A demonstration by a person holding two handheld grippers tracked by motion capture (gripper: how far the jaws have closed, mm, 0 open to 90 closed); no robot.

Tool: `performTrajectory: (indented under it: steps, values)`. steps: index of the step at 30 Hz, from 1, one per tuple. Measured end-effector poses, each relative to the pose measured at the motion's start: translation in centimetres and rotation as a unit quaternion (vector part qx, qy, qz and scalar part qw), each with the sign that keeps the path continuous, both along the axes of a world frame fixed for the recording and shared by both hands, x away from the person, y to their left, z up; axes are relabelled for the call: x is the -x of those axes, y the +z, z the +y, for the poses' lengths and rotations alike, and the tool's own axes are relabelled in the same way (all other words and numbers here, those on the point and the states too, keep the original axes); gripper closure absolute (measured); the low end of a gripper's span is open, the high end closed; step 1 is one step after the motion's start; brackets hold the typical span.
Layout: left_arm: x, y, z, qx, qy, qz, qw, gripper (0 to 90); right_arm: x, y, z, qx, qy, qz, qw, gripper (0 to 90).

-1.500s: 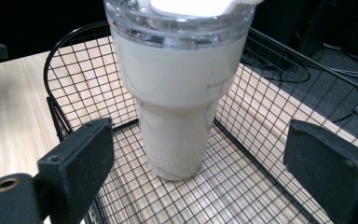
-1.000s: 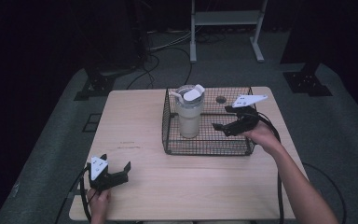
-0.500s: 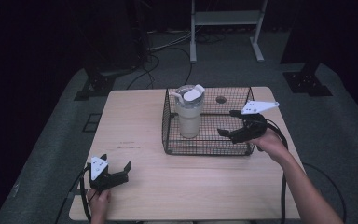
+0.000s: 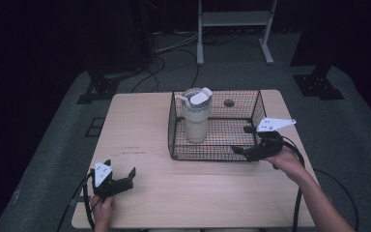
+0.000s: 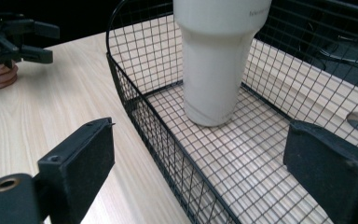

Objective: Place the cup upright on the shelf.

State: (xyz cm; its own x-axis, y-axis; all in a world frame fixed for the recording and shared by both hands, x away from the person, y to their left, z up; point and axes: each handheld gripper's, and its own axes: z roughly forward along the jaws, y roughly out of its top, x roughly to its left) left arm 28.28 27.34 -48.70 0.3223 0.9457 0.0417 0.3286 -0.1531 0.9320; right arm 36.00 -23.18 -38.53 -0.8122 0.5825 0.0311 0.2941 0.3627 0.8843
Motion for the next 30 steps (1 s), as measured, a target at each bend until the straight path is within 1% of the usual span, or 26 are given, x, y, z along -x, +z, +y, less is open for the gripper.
performTrajectory:
  steps: [5,7,9,11,13,17,21,22,23,25,26,30]
  values:
    - [0.0,0.0,0.0,0.000,0.000,0.000,1.0000,0.0,0.7,-0.4,-0.5,-0.004,-0.002,-0.001,1.0000,8.0]
    - [0.0,0.0,0.0,0.000,0.000,0.000,1.0000,0.0,0.9,-0.4,-0.6,0.000,-0.002,0.004,1.0000,8.0]
    - [0.0,0.0,0.0,0.000,0.000,0.000,1.0000,0.0,1.3,-0.6,-0.7,-0.004,0.000,-0.002,1.0000,8.1]
    - [0.0,0.0,0.0,0.000,0.000,0.000,1.0000,0.0,1.6,-0.7,-0.8,-0.001,0.001,-0.007,1.0000,8.1]
    - [0.0,0.0,0.0,0.000,0.000,-0.001,1.0000,0.0,1.9,-0.9,-0.9,-0.005,0.003,-0.004,1.0000,8.1]
    - [0.0,0.0,0.0,0.000,0.000,0.000,1.0000,0.0,2.5,-1.4,-1.1,-0.005,0.005,0.000,1.0000,8.1]
    - [0.0,0.0,0.0,-0.002,0.000,0.000,1.0000,0.0,3.1,-1.8,-1.4,-0.007,0.006,-0.002,1.0000,8.1]
    - [0.0,0.0,0.0,-0.002,0.000,0.000,1.0000,0.0,3.2,-1.8,-1.4,-0.002,0.006,-0.003,1.0000,8.1]
    - [0.0,0.0,0.0,-0.003,0.000,0.001,1.0000,0.0,3.4,-1.8,-1.4,-0.003,0.005,-0.007,1.0000,8.1]
    - [0.1,0.0,0.0,-0.003,0.001,0.001,1.0000,0.0,3.6,-1.9,-1.6,-0.009,0.006,-0.005,0.9999,8.1]
    - [0.0,0.0,0.0,-0.003,0.001,0.001,1.0000,0.0,3.7,-2.0,-1.6,-0.006,0.006,-0.007,0.9999,8.1]
    - [0.0,0.0,0.0,0.000,0.001,0.001,1.0000,0.0,4.0,-2.5,-2.1,-0.008,0.001,-0.001,1.0000,8.1]
